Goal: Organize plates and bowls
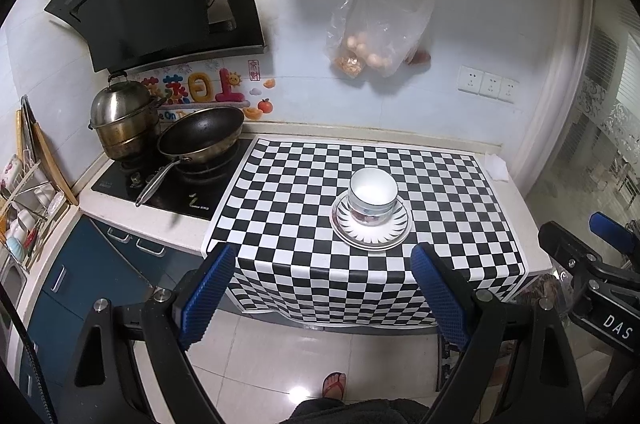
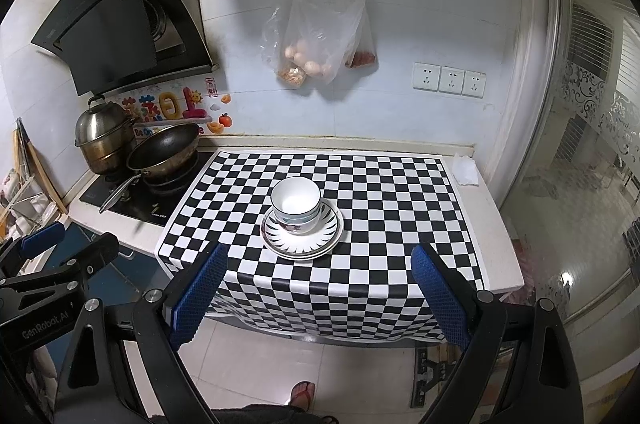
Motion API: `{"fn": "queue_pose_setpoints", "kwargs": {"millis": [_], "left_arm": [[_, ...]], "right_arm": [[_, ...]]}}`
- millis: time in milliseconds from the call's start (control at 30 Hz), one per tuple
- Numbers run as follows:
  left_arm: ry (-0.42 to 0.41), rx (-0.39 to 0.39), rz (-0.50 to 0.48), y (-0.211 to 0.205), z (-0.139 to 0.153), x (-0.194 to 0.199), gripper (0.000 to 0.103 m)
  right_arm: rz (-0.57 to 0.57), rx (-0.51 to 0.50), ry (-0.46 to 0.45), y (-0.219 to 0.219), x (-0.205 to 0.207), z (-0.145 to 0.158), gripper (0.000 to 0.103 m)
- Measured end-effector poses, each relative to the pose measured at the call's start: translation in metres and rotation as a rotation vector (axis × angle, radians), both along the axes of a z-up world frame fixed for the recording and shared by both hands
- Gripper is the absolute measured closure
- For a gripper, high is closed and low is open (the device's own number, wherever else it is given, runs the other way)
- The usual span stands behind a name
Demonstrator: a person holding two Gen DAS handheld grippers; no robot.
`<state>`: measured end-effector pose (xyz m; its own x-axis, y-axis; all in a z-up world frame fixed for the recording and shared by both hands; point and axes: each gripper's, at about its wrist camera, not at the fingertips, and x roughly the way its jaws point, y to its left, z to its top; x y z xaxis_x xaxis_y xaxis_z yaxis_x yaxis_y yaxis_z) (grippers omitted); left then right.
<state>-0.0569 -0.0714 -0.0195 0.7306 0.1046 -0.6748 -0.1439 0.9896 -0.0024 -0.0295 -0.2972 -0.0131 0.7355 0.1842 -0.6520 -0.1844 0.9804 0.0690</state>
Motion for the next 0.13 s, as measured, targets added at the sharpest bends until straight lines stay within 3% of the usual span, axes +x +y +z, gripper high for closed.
{"fn": "queue_pose_setpoints", "kwargs": {"millis": [133], "left_arm": [[-0.006,0.004,0.003,-0.0017,-0.0016,-0.0076,0.013]], "right_arm": [[0.007,0.000,-0.004,0.0010,-0.0086,-0.0004,0.008]]}}
